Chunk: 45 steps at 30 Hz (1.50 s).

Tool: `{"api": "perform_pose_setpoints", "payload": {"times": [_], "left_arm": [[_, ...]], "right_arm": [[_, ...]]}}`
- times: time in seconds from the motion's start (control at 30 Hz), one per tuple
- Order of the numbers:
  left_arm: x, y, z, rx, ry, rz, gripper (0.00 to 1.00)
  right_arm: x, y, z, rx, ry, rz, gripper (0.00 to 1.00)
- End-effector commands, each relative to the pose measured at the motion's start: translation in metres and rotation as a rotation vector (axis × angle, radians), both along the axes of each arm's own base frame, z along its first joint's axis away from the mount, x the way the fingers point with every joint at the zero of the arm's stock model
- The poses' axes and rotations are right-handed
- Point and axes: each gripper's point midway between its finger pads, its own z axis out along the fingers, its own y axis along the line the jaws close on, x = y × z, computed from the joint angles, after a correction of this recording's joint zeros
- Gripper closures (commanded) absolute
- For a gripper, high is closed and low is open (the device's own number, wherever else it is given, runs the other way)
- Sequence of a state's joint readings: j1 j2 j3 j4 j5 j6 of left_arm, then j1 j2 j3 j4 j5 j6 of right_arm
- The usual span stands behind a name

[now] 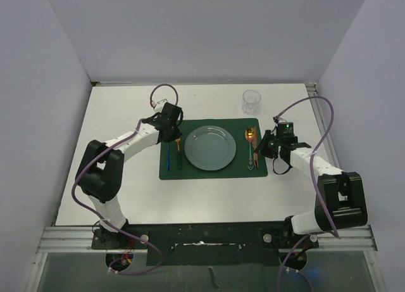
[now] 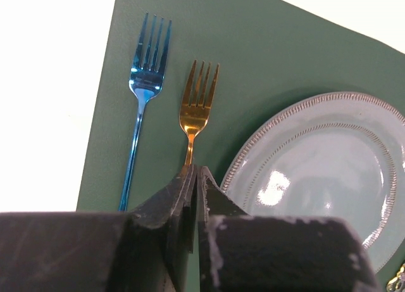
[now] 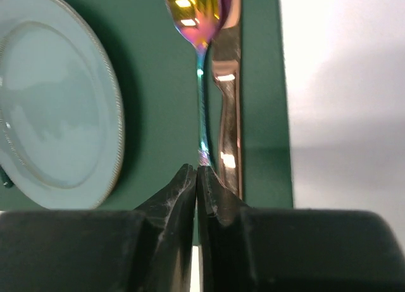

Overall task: Set the dinner table for one person
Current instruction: Adjust the fork on the napkin, then adjust the plate on the napkin.

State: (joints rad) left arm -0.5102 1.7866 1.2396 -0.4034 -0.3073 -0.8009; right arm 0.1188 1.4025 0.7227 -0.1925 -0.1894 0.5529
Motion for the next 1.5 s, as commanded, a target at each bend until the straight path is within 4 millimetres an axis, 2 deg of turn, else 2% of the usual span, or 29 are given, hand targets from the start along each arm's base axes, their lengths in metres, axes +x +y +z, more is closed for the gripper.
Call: {"api": "perform_pose_setpoints", "payload": {"times": [0.0, 0.13, 0.2, 0.5, 0.6, 0.87, 0.97, 1.1, 1.23, 1.47], "left_arm": [[0.024, -0.010, 0.015, -0.070, -0.057, -0.015, 0.95], [0.031, -0.016, 0.010, -0.116, -0.046, -0.040, 0.93], [0.033, -0.018, 0.008, -0.127, -0.040, -0.046, 0.93], [0.040, -0.017, 0.003, -0.137, -0.031, -0.054, 0.94], [0.043, -0.015, 0.003, -0.137, -0.032, -0.053, 0.95], [0.045, -0.017, -0.011, -0.139, 0.000, -0.063, 0.95], [0.045, -0.020, -0.019, -0.147, 0.013, -0.072, 0.91], [0.041, -0.028, -0.026, -0.184, 0.025, -0.107, 0.81], [0.037, -0.034, -0.021, -0.234, 0.015, -0.130, 0.77], [0.025, -0.031, 0.005, -0.332, -0.005, -0.150, 0.77]], "right_arm": [[0.042, 0.019, 0.048, 0.050, -0.173, 0.094, 0.86], [0.054, 0.032, 0.045, 0.090, -0.165, 0.153, 0.67], [0.058, 0.038, 0.040, 0.114, -0.154, 0.176, 0.64], [0.060, 0.056, 0.009, 0.199, -0.088, 0.209, 0.64], [0.061, 0.059, 0.005, 0.206, -0.078, 0.214, 0.65], [0.065, 0.065, -0.001, 0.213, -0.064, 0.227, 0.65], [0.065, 0.067, -0.006, 0.218, -0.053, 0.231, 0.65], [0.066, 0.070, -0.009, 0.225, -0.047, 0.238, 0.66], [0.066, 0.069, -0.014, 0.224, -0.039, 0.239, 0.66], [0.068, 0.073, -0.019, 0.242, -0.029, 0.245, 0.66]]}}
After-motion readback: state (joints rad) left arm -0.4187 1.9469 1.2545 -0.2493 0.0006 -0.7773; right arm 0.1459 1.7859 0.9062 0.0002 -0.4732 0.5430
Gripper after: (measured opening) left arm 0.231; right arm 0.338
